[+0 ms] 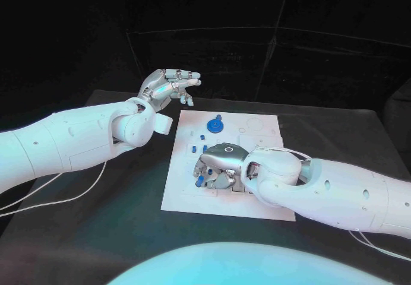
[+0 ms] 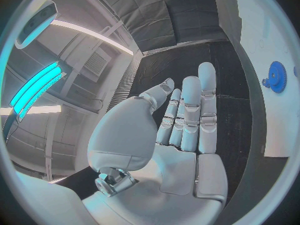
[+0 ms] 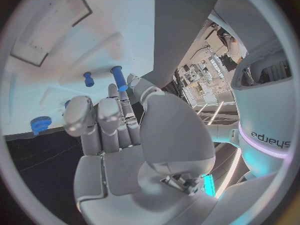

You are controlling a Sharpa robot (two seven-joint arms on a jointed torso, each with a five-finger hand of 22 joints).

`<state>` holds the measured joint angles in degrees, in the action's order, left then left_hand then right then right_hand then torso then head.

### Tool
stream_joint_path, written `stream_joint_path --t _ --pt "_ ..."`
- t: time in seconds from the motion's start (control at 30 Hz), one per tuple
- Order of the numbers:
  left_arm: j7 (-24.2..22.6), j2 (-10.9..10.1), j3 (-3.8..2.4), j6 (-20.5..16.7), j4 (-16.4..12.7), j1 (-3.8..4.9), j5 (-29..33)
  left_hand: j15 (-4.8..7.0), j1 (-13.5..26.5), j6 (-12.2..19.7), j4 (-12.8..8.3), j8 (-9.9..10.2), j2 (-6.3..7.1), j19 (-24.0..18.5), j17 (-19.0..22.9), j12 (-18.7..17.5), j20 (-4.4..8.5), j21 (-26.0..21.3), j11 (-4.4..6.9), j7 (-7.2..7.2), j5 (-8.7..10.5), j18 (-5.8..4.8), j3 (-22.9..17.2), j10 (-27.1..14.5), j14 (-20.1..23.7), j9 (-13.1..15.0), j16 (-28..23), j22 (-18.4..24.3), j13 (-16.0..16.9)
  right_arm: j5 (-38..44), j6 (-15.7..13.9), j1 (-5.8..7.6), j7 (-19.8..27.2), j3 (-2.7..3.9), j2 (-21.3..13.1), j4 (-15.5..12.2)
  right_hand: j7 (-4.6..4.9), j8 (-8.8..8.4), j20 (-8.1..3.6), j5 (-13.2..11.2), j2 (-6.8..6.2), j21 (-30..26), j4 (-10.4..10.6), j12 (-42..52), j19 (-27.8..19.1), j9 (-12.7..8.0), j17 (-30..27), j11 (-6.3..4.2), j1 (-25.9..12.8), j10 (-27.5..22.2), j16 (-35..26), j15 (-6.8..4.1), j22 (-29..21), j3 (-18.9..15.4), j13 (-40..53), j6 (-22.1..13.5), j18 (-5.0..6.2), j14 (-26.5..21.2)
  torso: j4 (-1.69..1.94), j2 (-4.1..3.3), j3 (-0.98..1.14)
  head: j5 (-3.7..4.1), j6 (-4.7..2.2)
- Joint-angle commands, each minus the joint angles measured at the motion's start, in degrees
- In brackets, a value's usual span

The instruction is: Assemble the parts on the task board

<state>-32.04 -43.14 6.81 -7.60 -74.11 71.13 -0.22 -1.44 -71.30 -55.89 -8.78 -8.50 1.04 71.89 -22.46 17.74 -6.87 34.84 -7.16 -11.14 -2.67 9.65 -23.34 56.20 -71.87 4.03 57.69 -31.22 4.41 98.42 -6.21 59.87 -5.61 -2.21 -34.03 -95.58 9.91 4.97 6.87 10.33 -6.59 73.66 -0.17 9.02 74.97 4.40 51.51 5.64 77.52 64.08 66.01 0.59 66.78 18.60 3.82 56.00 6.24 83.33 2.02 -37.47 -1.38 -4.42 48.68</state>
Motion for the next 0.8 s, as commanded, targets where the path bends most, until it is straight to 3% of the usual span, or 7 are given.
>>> stream_joint_path --t 0.03,0.37,0.5,0.57,0.8 --pt "-0.09 -0.01 -0.05 0.62 -0.03 0.10 0.09 -0.03 -0.33 0.21 -0.30 -0.31 -0.16 -0.52 0.07 0.34 -0.01 -0.21 0.13 -0.12 -0.34 0.77 0.10 -0.41 0.24 -0.06 -0.20 0.06 -0.07 -2.15 0.25 0.04 1.10 0.01 -0.27 -0.47 0.07 0.42 -0.12 0.33 0.51 0.24 0.08 0.24 0.47 0.07 0.20 0.05 -0.05 0.42 0.28 0.06 0.11 0.20 -0.07 0.51 -0.75 0.54 -0.04 0.01 0.05 0.01 0.05" --pt "-0.03 0.02 -0.05 0.64 0.10 0.10 0.09 -0.03 -0.33 0.21 -0.30 -0.31 -0.16 -0.52 0.07 0.34 -0.01 -0.21 0.13 -0.12 -0.34 0.77 0.10 -0.41 0.24 -0.06 -0.20 0.06 -0.07 -2.63 -1.22 0.03 0.77 0.01 -0.81 -0.78 0.37 0.20 -0.05 0.38 -0.04 0.09 0.05 -0.38 0.30 -0.08 -0.09 0.37 -0.18 -0.20 0.14 0.24 -0.12 0.18 -0.26 0.51 -0.72 0.46 0.00 -0.01 0.06 0.10 0.08" --pt "0.00 0.03 -0.05 0.64 0.12 0.10 0.09 -0.03 -0.33 0.21 -0.30 -0.31 -0.16 -0.52 0.07 0.34 -0.01 -0.21 0.13 -0.12 -0.34 0.77 0.10 -0.41 0.24 -0.06 -0.20 0.06 -0.07 -1.92 -3.24 0.03 -0.49 0.01 -1.03 -0.59 0.76 -1.44 0.44 0.07 -1.02 -1.54 -0.04 -2.08 -1.25 -0.75 -2.60 1.14 -0.48 -3.68 -1.62 0.87 -2.29 -0.70 -0.31 -2.76 -0.25 -0.39 0.03 -0.01 0.00 0.22 0.04" --pt "0.01 0.03 -0.05 0.64 0.13 0.10 0.09 -0.03 -0.33 0.21 -0.30 -0.31 -0.16 -0.52 0.07 0.34 -0.01 -0.21 0.13 -0.12 -0.34 0.77 0.10 -0.41 0.24 -0.06 -0.20 0.06 -0.07 -1.76 -4.25 0.03 -1.03 0.01 -1.17 -0.51 0.58 -1.50 0.56 -0.10 -1.13 -3.48 -0.14 -2.69 -2.96 -0.80 -4.89 1.04 -0.35 -6.26 -3.38 0.88 -4.75 -1.69 -0.21 -6.11 0.35 -1.16 0.03 0.01 0.00 0.21 0.05" --pt "0.05 -0.03 -0.05 0.69 0.11 0.10 0.09 -0.03 -0.33 0.21 -0.30 -0.31 -0.16 -0.52 0.07 0.34 -0.01 -0.21 0.13 -0.12 -0.34 0.77 0.10 -0.41 0.24 -0.06 -0.20 0.06 -0.07 -1.52 -7.95 0.03 -1.50 0.03 -2.76 -1.52 0.50 -1.36 0.59 -0.01 -0.76 -6.15 -0.24 -2.00 -4.87 -0.63 -8.06 1.11 0.28 -9.31 -5.94 0.88 -7.95 -3.85 -0.03 -8.77 0.99 -1.92 -0.03 0.04 0.02 0.46 -0.01"
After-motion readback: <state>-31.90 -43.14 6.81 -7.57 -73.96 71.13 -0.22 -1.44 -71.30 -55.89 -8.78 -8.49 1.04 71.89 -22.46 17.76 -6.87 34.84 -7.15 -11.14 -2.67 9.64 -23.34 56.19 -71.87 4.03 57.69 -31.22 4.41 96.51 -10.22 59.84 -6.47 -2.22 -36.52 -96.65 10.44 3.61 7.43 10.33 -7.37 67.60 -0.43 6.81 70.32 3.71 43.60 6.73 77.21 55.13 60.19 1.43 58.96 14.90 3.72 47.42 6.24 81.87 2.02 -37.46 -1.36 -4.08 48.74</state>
